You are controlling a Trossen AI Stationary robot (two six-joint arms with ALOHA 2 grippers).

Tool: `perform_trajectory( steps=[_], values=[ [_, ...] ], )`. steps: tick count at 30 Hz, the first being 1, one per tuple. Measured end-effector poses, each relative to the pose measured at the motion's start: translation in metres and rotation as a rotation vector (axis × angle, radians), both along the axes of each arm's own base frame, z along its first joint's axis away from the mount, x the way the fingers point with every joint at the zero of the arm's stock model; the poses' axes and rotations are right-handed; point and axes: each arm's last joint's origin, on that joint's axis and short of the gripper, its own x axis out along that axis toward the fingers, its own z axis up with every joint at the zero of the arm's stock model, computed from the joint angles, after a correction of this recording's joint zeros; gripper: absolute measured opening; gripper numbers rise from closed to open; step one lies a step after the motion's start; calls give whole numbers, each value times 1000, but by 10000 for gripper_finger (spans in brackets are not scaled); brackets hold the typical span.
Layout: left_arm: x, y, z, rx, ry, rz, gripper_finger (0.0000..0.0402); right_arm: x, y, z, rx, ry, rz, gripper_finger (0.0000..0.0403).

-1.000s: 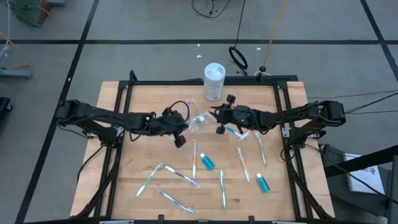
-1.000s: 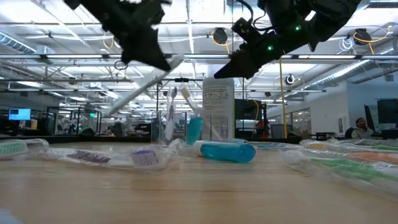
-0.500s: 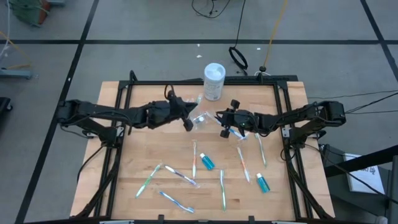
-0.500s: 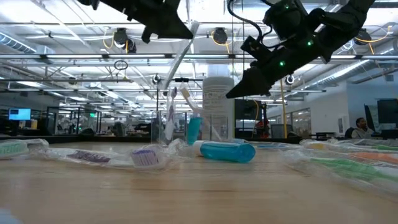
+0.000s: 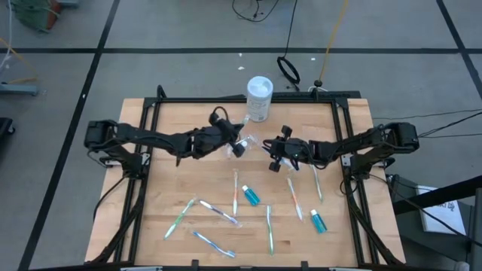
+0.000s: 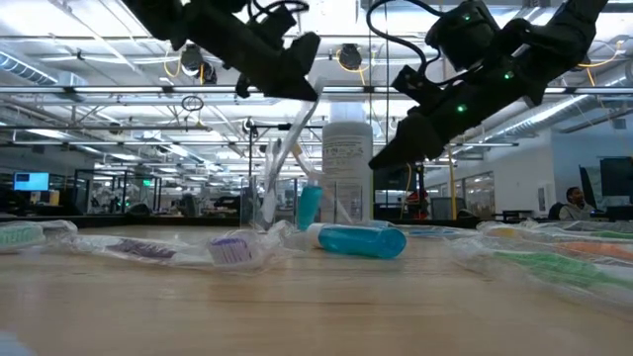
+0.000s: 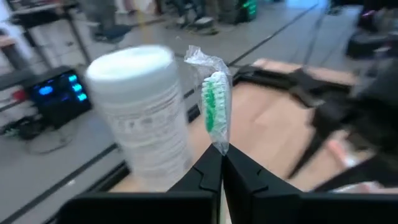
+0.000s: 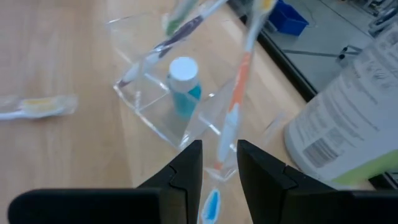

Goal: Pick & Place toothbrushing station
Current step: Put the green toothbrush into the transparent organizer

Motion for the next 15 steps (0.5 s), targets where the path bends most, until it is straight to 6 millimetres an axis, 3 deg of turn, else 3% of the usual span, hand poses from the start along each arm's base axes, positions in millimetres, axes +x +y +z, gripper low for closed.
perform_trajectory(
  steps=[7, 15],
  values=[
    [-2, -4, -16, -164, 32, 36, 15, -4, 8, -6, 0, 23, 30, 91],
    [-11, -8, -26, -149, 115, 199, 10, -5, 13, -8, 0, 29, 48, 91]
  ],
)
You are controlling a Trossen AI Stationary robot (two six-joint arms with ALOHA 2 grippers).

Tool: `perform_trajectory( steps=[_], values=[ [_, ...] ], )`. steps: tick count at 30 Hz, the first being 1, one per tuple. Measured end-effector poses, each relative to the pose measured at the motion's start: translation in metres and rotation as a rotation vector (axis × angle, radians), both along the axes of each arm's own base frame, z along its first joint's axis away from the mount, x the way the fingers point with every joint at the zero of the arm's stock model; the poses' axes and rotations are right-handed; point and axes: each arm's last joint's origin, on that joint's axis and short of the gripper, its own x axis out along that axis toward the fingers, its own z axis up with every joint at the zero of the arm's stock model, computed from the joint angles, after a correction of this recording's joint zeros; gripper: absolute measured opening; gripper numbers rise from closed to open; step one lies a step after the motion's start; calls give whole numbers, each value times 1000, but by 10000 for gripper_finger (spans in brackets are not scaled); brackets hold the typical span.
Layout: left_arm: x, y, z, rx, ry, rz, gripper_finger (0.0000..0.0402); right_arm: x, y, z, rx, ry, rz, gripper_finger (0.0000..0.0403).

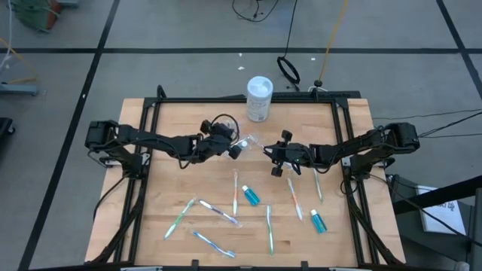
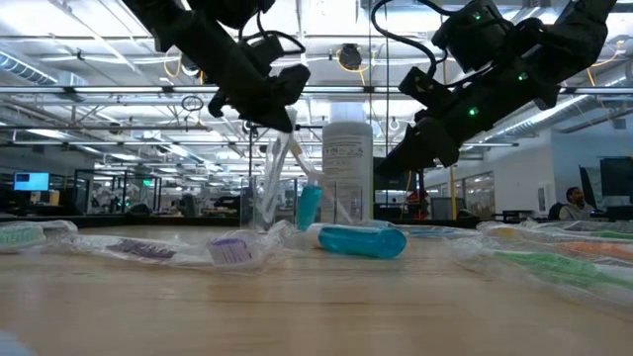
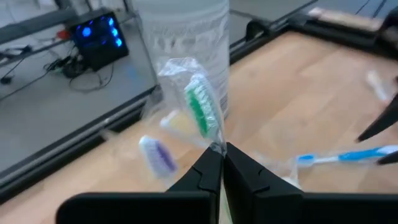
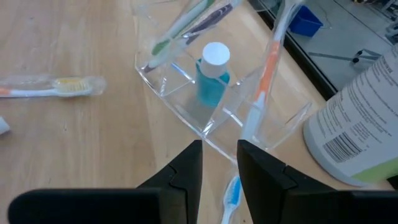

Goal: Pick & Place toothbrushing station
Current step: Put the green toothbrush into the transparent organizer, then put the orange toothbrush into the transparent organizer

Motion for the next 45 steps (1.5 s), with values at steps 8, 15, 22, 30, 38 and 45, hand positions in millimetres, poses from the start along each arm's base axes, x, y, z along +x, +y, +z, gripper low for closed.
perform_trajectory(
  steps=[8, 15, 22, 30, 38, 45],
  values=[
    [-6, -2, -9, -36, 89, 13, 16, 0, 0, 1, -1, -8, -1, 91],
    [-14, -3, -17, -71, 175, 38, 8, 5, 0, 11, -4, -126, -3, 91],
    [-16, -4, -18, -78, 192, 35, 21, 10, -2, 27, -38, -289, 2, 91],
    [-17, -3, -19, -61, 246, 11, 93, 11, -5, 40, -116, -400, 10, 91],
    [-34, -8, 1, -68, 247, -7, 128, 14, -13, 43, -126, -410, 195, 109],
    [-52, -9, 31, -114, 132, -9, 129, 37, -18, 40, -24, -407, 315, 164]
  ],
)
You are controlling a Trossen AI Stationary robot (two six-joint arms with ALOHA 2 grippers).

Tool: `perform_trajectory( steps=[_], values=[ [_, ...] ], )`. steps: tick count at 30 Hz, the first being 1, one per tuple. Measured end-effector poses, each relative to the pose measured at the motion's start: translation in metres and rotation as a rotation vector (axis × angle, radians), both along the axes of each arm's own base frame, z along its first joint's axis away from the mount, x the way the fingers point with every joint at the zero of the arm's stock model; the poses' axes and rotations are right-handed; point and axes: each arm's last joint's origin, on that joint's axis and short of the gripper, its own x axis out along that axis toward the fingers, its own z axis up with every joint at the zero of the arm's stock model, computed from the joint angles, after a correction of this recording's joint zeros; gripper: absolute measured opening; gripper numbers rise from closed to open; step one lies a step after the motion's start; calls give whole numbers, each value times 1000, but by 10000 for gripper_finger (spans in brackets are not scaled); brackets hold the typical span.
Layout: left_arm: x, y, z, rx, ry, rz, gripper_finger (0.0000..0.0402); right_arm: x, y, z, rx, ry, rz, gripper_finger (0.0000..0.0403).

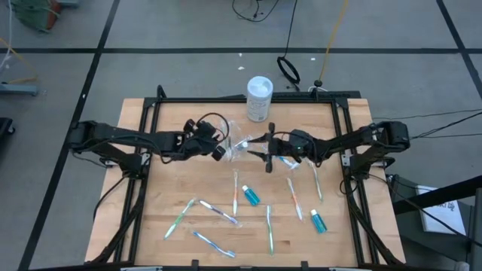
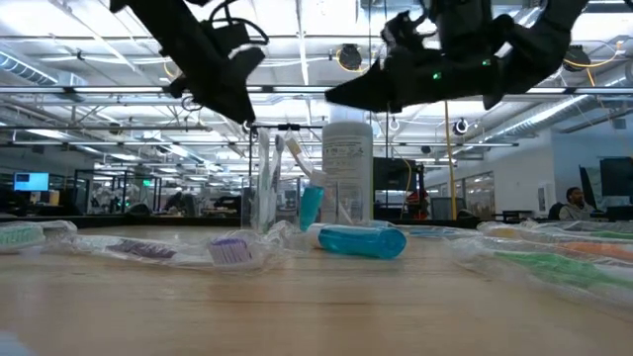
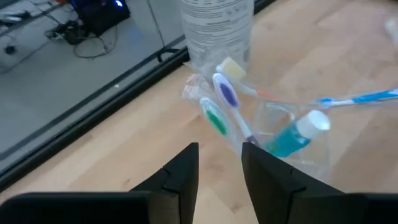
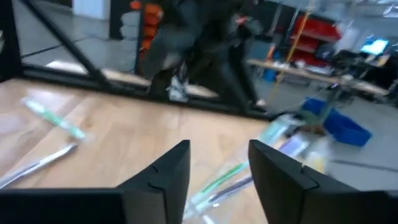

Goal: Pick & Place toothbrushing station
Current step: Put the orange toothbrush into the transparent organizer

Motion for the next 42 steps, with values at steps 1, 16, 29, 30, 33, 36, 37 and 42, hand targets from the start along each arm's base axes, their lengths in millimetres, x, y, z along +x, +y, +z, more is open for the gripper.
perform_trajectory(
  steps=[1, 16, 29, 30, 33, 36, 37, 42],
  values=[
    [-1, 0, 3, -7, -21, -4, 129, 5, 0, -3, 2, 31, -1, 170],
    [-2, -5, 3, -161, -45, -97, 129, 44, -9, 8, 22, 531, -128, 186],
    [-2, -4, 3, -182, -57, -82, 129, 53, -21, -13, -38, 554, -188, 185],
    [-2, -4, 3, -181, -57, -80, 129, 55, -22, -14, -48, 544, -186, 185],
    [-2, -4, 3, -174, -52, -84, 129, 56, -22, -17, -57, 554, -188, 185],
    [-2, -4, 3, -163, -41, -95, 129, 56, -22, -16, -70, 543, -185, 185],
    [-2, -4, 3, -162, -40, -96, 129, 56, -22, -16, -70, 544, -185, 185],
    [-2, -4, 3, -158, -39, -95, 129, 52, -25, -7, -88, 532, -274, 185]
  ],
)
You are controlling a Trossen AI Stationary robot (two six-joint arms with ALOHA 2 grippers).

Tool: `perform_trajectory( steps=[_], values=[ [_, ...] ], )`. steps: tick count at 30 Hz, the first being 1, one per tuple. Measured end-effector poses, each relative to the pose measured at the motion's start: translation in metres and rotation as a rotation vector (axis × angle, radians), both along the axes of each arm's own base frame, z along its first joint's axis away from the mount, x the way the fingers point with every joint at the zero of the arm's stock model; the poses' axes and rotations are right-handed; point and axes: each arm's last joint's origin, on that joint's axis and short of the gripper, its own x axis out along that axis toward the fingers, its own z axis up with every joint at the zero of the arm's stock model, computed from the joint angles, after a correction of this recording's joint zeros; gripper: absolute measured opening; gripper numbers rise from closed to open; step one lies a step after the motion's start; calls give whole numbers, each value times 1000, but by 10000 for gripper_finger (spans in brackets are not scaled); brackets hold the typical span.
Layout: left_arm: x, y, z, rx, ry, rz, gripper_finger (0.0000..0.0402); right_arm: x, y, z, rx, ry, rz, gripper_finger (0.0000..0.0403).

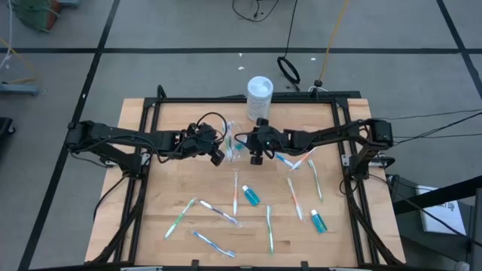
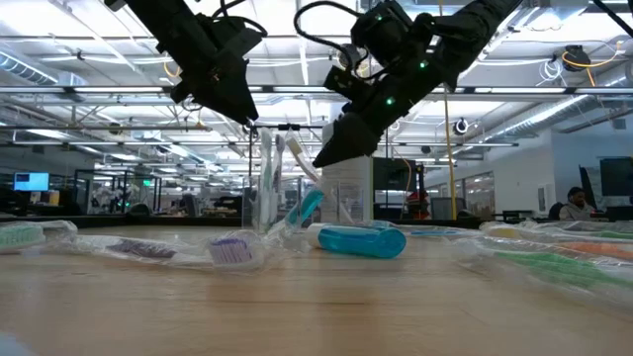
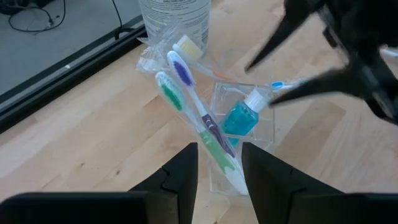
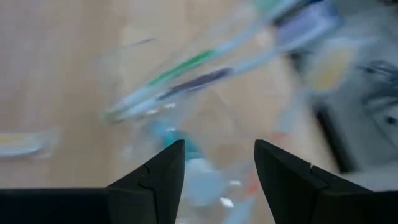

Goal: Pick & Place toothbrushing station
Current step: Put the orange toothbrush into the transparent organizer

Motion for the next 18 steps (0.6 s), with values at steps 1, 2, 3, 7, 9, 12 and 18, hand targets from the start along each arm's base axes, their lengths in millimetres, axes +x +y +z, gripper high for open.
perform_trajectory(
  steps=[1, 2, 3, 7, 9, 12, 18],
  values=[
    [0, 0, 0, 0, 2, 0, 129, 0, -2, 0, -8, 1, -18, 185],
    [0, 0, 0, 0, 3, 0, 129, -1, -4, -1, -7, 12, -25, 185],
    [0, 0, 0, 0, 3, -1, 129, -2, -5, -3, -1, 25, -27, 185],
    [0, 0, 0, 0, 4, -1, 129, -3, -8, -2, -3, 27, -33, 185],
    [0, 0, 0, 0, 4, -1, 129, -6, -7, 1, -4, 44, -30, 185],
    [0, 0, 0, 9, 12, -11, 129, -19, -3, 16, 8, 85, -27, 185],
    [0, 0, 0, 60, 52, -64, 129, -63, 14, 47, 219, 172, -161, 185]
  ],
)
